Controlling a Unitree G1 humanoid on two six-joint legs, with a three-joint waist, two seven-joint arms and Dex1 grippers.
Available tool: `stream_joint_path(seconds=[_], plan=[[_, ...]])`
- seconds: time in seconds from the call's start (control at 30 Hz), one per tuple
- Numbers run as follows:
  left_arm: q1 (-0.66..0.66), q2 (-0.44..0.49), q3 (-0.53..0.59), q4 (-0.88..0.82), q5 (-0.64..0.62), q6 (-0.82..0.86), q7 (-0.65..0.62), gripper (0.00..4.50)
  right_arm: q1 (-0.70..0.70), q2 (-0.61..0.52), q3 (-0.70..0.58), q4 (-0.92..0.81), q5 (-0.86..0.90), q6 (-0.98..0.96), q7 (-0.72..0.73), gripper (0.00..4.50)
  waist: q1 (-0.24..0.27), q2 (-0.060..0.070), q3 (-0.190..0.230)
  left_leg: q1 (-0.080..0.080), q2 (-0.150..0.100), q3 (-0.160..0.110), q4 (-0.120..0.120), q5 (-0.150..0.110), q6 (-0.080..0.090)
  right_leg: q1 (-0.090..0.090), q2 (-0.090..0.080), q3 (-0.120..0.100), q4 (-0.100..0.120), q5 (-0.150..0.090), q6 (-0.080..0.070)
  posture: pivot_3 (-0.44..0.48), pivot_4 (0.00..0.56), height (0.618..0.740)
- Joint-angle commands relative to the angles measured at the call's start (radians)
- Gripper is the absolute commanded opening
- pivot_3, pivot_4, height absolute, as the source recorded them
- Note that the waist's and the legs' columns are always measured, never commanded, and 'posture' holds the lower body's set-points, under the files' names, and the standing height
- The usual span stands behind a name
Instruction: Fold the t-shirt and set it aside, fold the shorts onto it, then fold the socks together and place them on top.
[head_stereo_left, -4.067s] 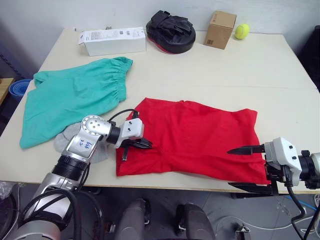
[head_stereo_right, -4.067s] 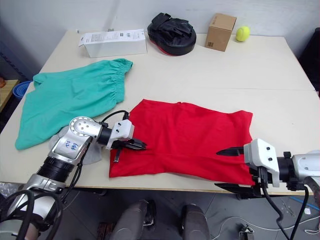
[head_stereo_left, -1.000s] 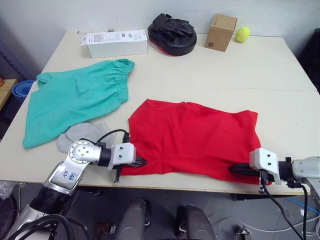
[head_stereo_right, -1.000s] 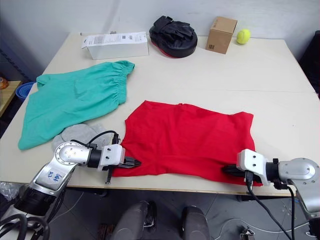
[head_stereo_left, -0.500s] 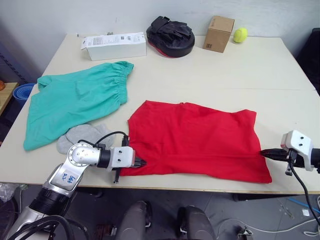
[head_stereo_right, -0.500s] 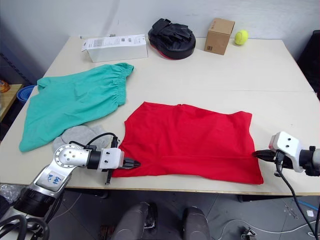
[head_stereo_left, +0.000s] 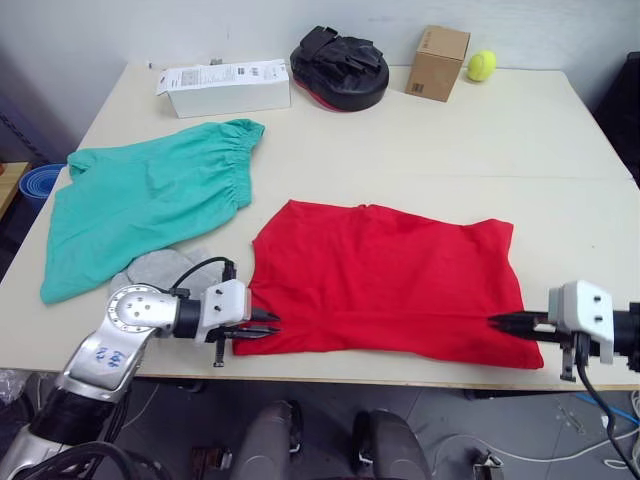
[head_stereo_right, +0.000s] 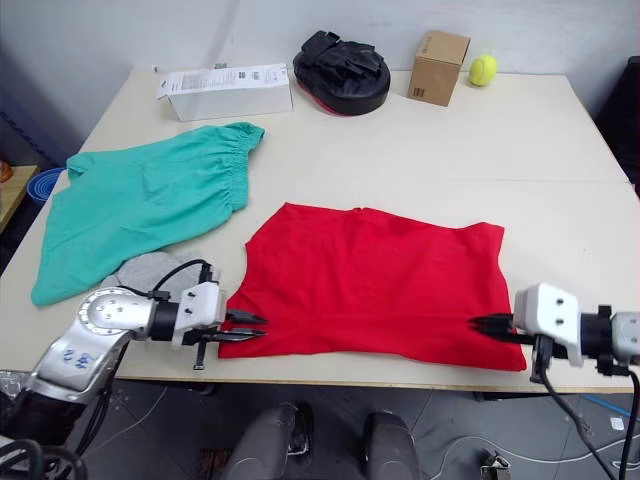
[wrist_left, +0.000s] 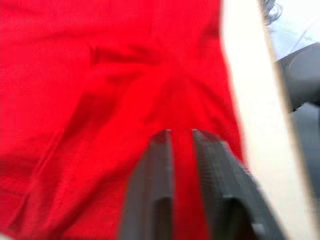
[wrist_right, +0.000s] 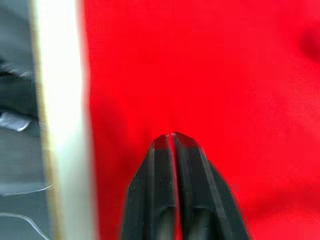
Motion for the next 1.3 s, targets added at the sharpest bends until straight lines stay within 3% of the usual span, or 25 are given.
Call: stream_joint_path(seconds=[0.03, 0.27, 0.3, 0.57, 0.6, 0.7, 1.03, 1.07, 1.27, 1.3], plan=[[0.065, 0.037, 0.029, -0.077, 0.01, -0.05, -0.013, 2.09, 0.045, 0.014, -0.055, 0.022, -0.05, -0.113, 0.0, 1.62, 0.0, 0.0, 0.0, 0.0, 0.0, 0.0, -0.001, 0.0, 0.0, 0.001, 0.0, 0.0, -0.001, 0.0, 0.0, 0.0, 0.15, 0.74], [0.111, 0.056, 0.015, -0.092, 0.085, -0.115, 0.011, 4.37, 0.068, 0.006, -0.033, 0.112, -0.105, -0.243, 0.01, 4.1, 0.0, -0.002, 0.001, 0.0, -0.001, 0.002, -0.001, 0.0, -0.002, 0.0, 0.0, 0.001, -0.003, 0.0, 0.0, 0.0, 0.15, 0.74], [0.113, 0.051, 0.011, -0.086, 0.11, -0.127, 0.03, 4.5, 0.059, 0.007, -0.025, 0.134, -0.125, -0.261, -0.003, 4.49, 0.0, -0.002, 0.001, 0.0, -0.001, 0.002, -0.001, -0.001, -0.003, 0.0, 0.0, 0.002, -0.004, 0.0, 0.0, 0.0, 0.15, 0.74], [0.101, 0.02, -0.024, -0.047, 0.185, -0.142, 0.084, 4.5, 0.021, -0.012, 0.031, 0.264, -0.202, -0.363, -0.028, 4.49, -0.001, -0.002, 0.001, 0.0, -0.001, 0.003, -0.002, 0.0, -0.003, -0.001, 0.0, 0.003, -0.003, 0.0, -0.001, 0.0, 0.15, 0.74], [0.1, 0.019, -0.027, -0.046, 0.187, -0.141, 0.083, 4.5, 0.011, -0.013, 0.038, 0.274, -0.205, -0.361, -0.034, 4.12, -0.001, -0.002, 0.001, 0.0, -0.001, 0.003, -0.002, 0.002, -0.001, -0.001, 0.0, 0.003, -0.003, 0.0, -0.001, 0.0, 0.15, 0.74], [0.102, 0.02, -0.033, -0.045, 0.191, -0.134, 0.081, 3.91, -0.018, -0.015, 0.066, 0.305, -0.224, -0.37, -0.05, 3.36, -0.004, -0.002, 0.001, 0.001, 0.0, 0.003, -0.001, 0.002, 0.0, 0.0, 0.0, 0.003, -0.003, 0.0, -0.001, 0.0, 0.15, 0.74], [0.085, 0.01, -0.054, -0.055, 0.191, -0.088, 0.087, 0.61, -0.017, -0.041, 0.087, 0.312, -0.189, -0.365, -0.011, 0.0, -0.001, -0.003, 0.001, 0.001, 0.0, 0.003, -0.001, 0.001, -0.002, 0.0, 0.0, 0.003, -0.003, 0.001, -0.002, 0.0, 0.15, 0.74], [0.084, 0.011, -0.055, -0.055, 0.196, -0.085, 0.089, 0.42, 0.003, -0.047, 0.076, 0.293, -0.159, -0.349, 0.011, 0.0, 0.001, -0.003, 0.001, 0.001, 0.0, 0.003, -0.001, 0.001, -0.002, 0.0, 0.0, 0.003, -0.003, 0.001, -0.002, 0.0, 0.15, 0.74], [0.064, 0.009, -0.058, -0.061, 0.198, -0.059, 0.093, 0.42, 0.101, -0.081, 0.012, 0.186, -0.018, -0.201, 0.083, 0.0, 0.007, -0.003, 0.001, 0.001, 0.0, -0.001, -0.003, 0.002, 0.0, 0.001, 0.0, -0.001, -0.002, 0.001, -0.001, 0.0, 0.15, 0.74], [0.06, 0.007, -0.058, -0.063, 0.196, -0.054, 0.094, 0.39, 0.101, -0.085, 0.011, 0.185, -0.025, -0.205, 0.083, 0.27, 0.007, -0.003, 0.001, 0.0, 0.0, -0.002, -0.003, 0.001, 0.0, 0.001, 0.0, -0.003, -0.002, 0.001, -0.001, 0.0, 0.15, 0.74]])
